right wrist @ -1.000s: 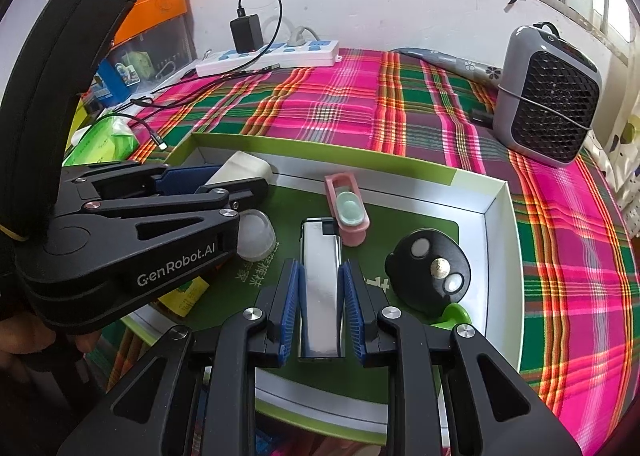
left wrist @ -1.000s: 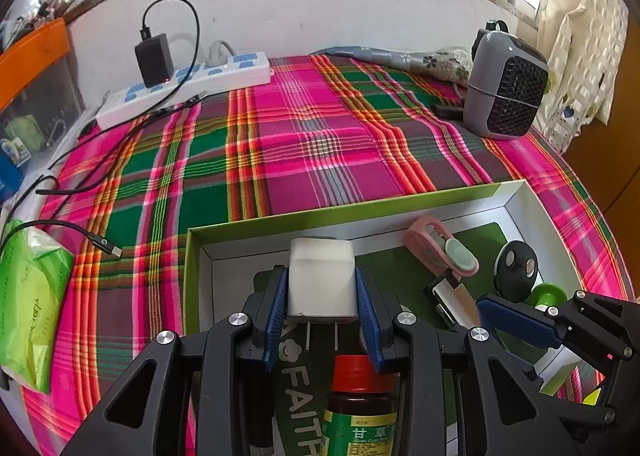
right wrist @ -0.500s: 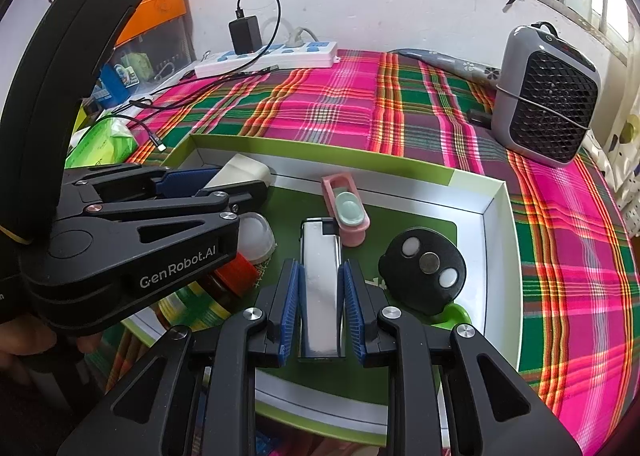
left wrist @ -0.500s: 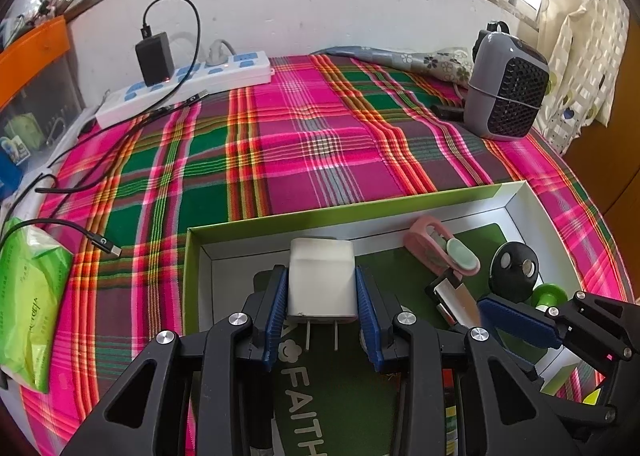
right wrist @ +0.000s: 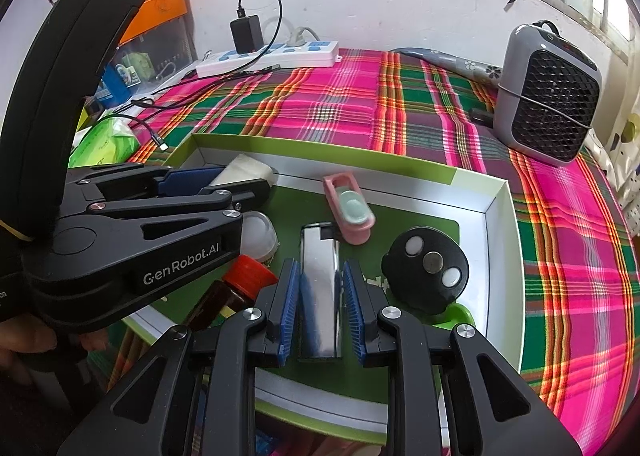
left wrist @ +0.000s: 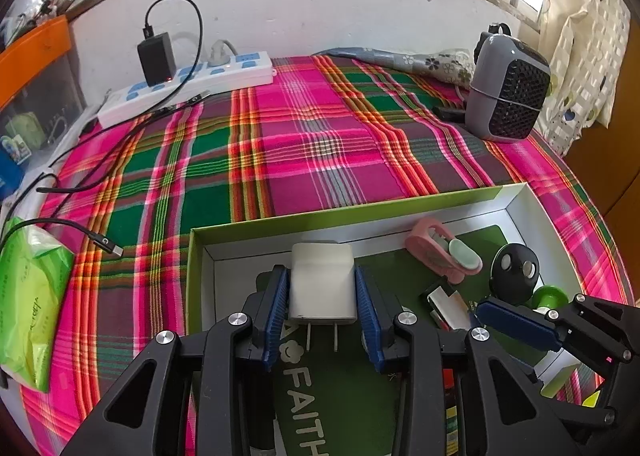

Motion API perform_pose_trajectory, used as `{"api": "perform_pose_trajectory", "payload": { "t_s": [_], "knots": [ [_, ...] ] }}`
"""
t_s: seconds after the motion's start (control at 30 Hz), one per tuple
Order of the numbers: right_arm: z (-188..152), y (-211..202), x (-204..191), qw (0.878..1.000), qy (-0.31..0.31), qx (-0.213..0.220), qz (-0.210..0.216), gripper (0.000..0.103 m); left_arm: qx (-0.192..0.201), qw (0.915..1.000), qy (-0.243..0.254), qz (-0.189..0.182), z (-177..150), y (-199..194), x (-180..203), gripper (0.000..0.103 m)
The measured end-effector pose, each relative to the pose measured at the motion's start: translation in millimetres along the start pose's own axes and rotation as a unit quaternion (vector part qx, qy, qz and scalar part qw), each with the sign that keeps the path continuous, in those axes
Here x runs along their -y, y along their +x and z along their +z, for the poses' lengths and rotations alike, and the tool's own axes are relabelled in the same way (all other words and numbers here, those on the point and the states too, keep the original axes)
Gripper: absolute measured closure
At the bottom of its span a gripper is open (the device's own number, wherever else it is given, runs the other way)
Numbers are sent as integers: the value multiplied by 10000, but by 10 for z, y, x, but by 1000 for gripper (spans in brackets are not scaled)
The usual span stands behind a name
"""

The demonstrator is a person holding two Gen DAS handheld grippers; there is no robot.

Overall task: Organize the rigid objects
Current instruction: 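Lower the charger plug with the left tool while the right tool lowers the silver bar into the tray, then open both tools to release the plug and bar, then withdraw from the tray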

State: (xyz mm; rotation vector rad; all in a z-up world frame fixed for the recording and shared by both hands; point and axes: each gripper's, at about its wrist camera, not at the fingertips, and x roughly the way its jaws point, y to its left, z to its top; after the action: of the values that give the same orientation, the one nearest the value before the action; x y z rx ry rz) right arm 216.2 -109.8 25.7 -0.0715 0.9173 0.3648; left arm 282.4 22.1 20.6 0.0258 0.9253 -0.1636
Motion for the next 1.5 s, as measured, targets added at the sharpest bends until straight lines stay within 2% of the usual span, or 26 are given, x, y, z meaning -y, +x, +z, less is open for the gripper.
{"api": "perform_pose_trajectory", "payload": {
  "t_s": [0.47, 0.57, 1.5],
  "knots": [
    [-12, -8, -11, 10000, -2, 27, -16, 78, 51, 10000, -11, -13, -22, -43, -2, 69],
    [-21, -22, -19, 10000, -14, 35, 1, 70, 92, 10000, -18, -28, -31, -86, 1, 69],
    [-131, -324, -48, 9993, 85, 319, -152, 69, 479, 9988, -29, 27, -343, -617, 27, 69]
  ]
}}
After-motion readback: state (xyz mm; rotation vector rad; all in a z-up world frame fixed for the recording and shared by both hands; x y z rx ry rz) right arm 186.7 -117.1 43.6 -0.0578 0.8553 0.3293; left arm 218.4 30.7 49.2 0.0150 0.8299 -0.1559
